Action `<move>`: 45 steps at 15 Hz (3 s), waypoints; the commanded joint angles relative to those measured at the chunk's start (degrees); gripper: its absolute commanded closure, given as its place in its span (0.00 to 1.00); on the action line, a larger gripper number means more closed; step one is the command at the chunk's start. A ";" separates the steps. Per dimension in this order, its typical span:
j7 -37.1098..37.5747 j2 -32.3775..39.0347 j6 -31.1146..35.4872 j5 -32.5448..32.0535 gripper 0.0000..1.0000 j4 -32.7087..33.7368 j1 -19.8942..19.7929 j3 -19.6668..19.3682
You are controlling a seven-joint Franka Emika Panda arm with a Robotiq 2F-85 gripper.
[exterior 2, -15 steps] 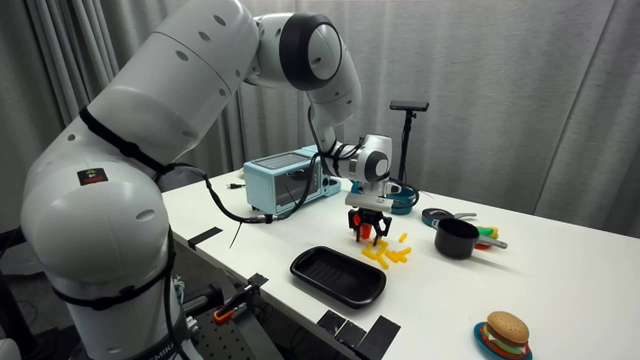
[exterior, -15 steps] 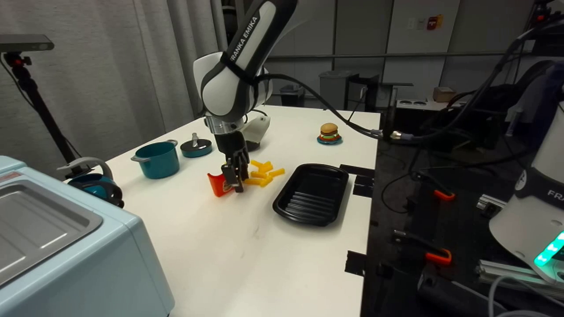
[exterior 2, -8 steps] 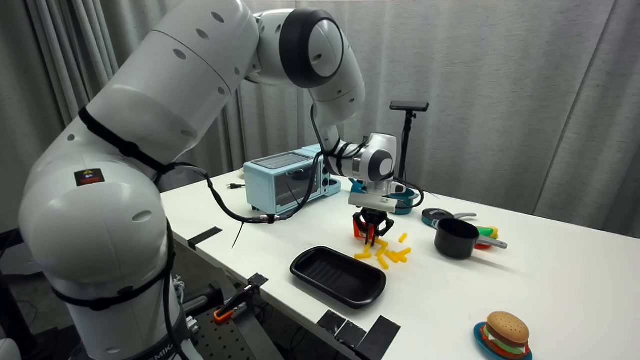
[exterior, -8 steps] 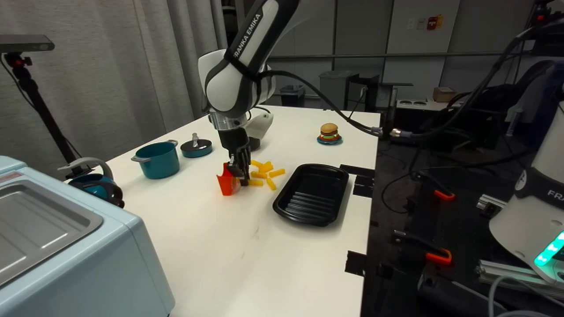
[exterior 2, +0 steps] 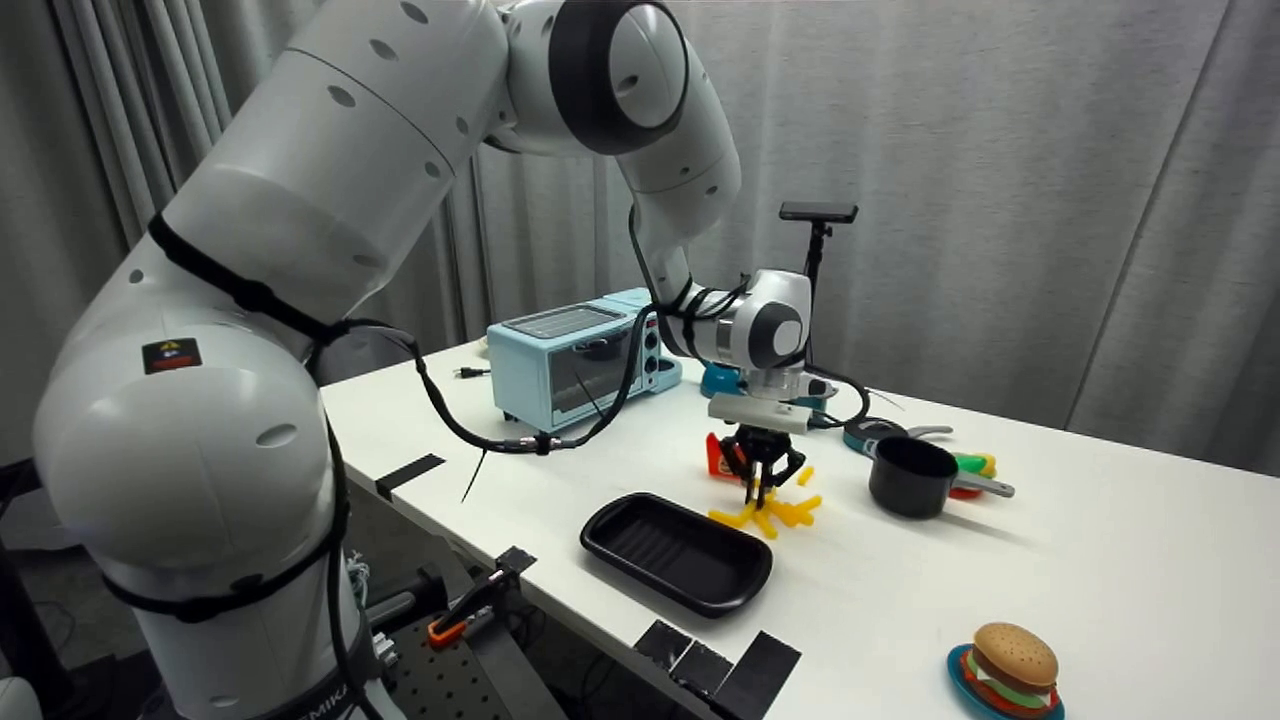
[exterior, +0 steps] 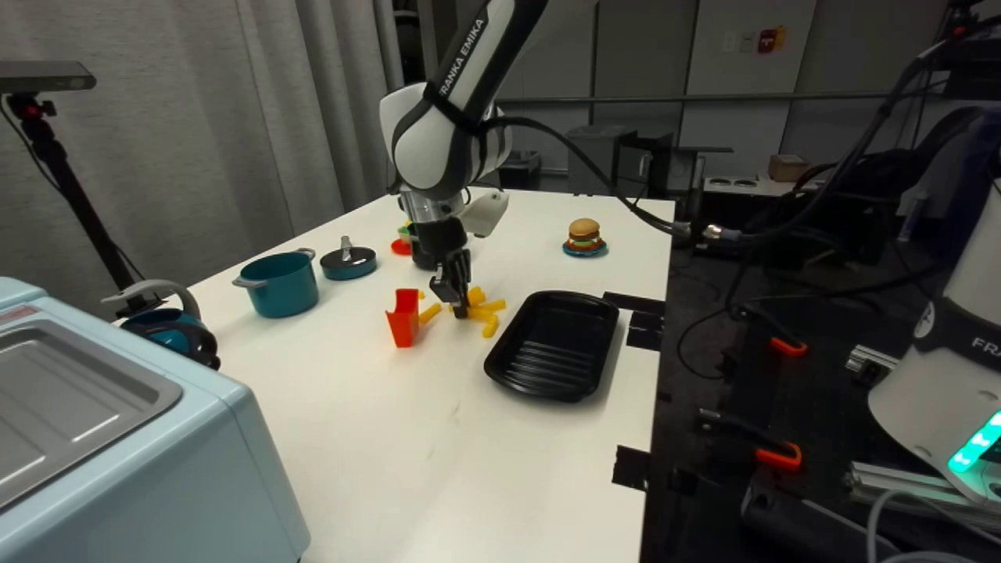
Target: Put a plastic french fry in the red packet
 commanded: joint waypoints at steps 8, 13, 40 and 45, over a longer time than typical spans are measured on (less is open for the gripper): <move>5.71 -10.13 3.08 -1.18 0.96 -4.37 2.93 0.11; 7.81 -12.91 8.88 -2.21 0.96 -5.43 2.55 -1.36; 4.77 -10.87 17.88 0.11 0.96 -3.34 2.45 1.78; 4.43 -9.73 18.44 0.37 0.96 -2.13 3.57 3.23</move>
